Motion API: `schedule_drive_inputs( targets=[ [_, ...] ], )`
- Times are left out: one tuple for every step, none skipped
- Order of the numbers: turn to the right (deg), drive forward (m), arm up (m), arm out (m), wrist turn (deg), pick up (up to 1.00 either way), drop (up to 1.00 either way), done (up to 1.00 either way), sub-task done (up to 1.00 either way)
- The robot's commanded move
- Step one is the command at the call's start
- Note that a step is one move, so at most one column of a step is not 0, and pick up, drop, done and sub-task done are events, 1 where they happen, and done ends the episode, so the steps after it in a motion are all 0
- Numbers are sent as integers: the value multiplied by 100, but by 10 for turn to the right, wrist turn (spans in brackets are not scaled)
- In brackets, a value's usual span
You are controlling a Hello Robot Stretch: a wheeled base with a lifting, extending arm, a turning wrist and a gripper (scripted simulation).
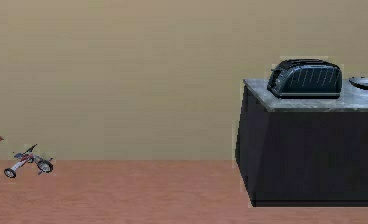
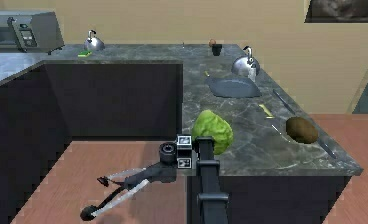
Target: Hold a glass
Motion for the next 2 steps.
schedule_drive_inputs(
  targets=[
    [0, 0, 0, 0, 450, 0, 0, 0, 0],
    [0, 0, 0, 0, 360, 0, 0, 0, 0]
  ],
)
